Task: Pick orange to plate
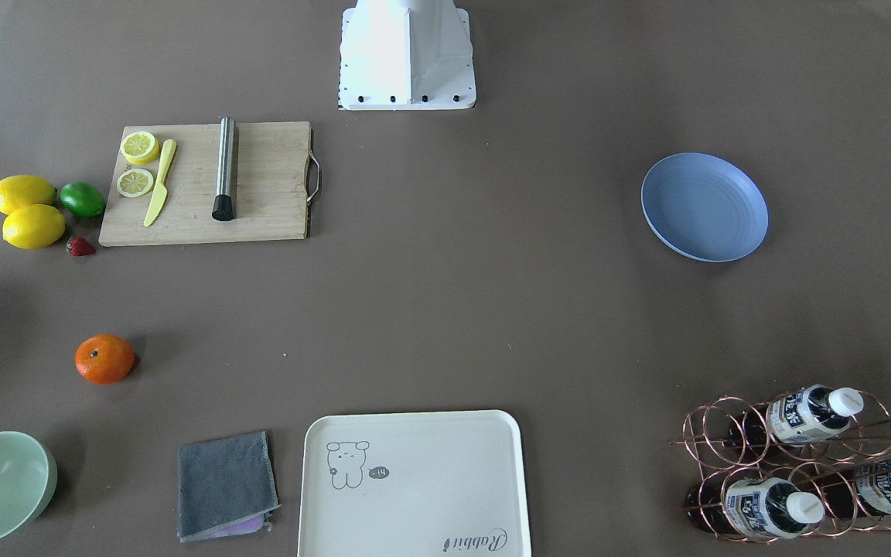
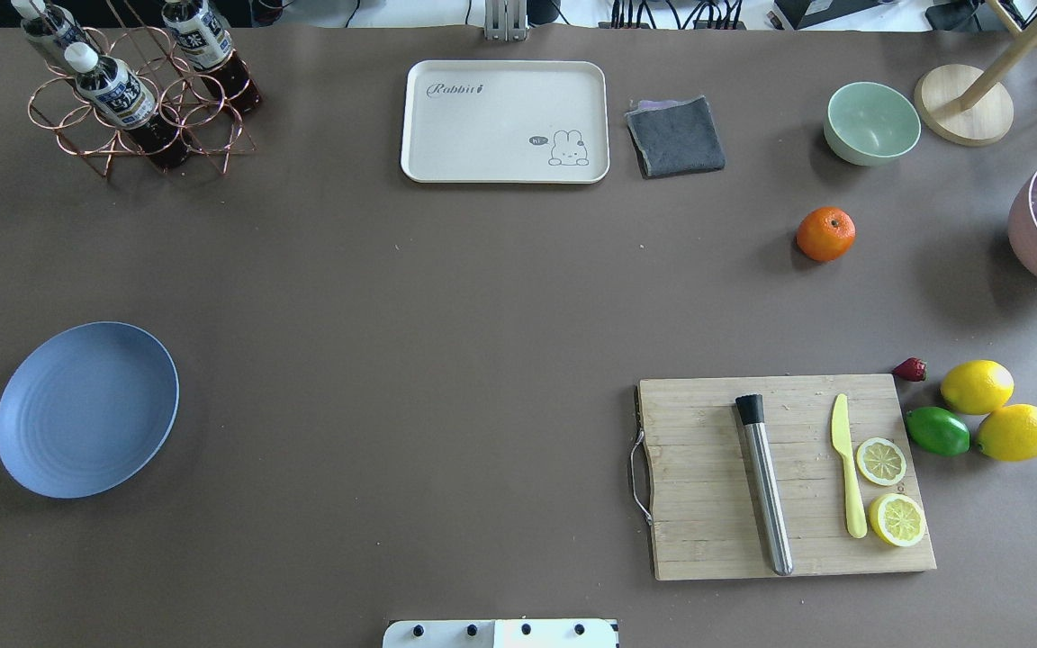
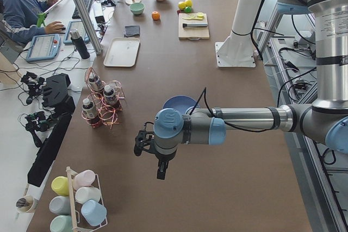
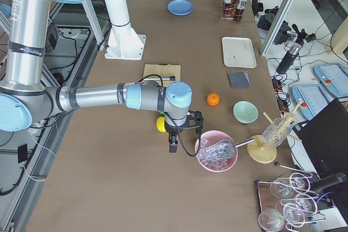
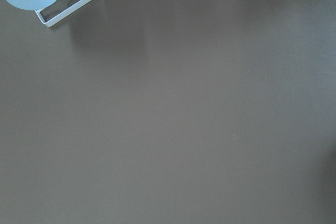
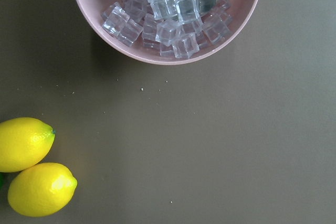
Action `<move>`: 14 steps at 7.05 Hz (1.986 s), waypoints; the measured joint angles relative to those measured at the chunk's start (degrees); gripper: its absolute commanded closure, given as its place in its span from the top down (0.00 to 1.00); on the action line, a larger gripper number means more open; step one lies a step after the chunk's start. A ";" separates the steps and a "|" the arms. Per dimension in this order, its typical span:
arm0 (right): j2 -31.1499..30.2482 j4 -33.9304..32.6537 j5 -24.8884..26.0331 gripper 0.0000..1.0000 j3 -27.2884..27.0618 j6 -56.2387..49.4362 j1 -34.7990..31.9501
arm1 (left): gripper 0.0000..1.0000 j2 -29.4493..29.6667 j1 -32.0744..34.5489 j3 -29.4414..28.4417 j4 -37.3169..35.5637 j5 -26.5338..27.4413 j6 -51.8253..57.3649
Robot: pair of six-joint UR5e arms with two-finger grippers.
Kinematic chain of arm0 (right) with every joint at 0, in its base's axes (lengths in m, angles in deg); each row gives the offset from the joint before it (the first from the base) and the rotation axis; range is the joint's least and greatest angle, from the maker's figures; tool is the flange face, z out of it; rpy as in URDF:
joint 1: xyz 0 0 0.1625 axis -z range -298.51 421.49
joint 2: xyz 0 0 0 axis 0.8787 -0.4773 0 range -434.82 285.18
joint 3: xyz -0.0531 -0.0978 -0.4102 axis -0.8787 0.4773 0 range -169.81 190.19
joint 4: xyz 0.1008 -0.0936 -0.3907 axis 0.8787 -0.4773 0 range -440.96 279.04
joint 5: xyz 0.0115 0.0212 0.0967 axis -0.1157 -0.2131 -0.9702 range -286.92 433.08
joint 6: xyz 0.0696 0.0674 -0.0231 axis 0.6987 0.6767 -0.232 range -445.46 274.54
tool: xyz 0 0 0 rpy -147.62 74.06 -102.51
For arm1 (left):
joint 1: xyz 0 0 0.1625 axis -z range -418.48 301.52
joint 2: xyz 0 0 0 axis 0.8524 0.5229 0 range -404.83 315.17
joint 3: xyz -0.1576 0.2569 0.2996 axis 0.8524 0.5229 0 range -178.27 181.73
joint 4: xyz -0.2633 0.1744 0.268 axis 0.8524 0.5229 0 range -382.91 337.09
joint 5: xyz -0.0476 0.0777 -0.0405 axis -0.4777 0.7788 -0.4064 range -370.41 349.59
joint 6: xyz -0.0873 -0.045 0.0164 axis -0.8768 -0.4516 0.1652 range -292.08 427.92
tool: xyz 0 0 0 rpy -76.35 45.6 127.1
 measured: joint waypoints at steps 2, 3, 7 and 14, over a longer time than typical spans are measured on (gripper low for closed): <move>0.00 0.00 -0.04 1.00 -0.04 0.00 0.00 | 0.98 -0.13 0.00 0.16 0.34 0.00 0.32; 0.00 0.00 -0.04 1.00 -0.07 0.00 0.00 | 0.98 -0.17 -0.01 0.19 0.43 0.00 0.44; 0.03 0.07 -0.15 1.00 -0.31 0.00 0.00 | 0.98 0.19 -0.01 0.55 0.43 0.06 0.72; -0.04 3.71 -0.36 1.00 0.08 -0.06 0.00 | 0.98 2.69 0.15 2.23 4.19 -0.35 0.34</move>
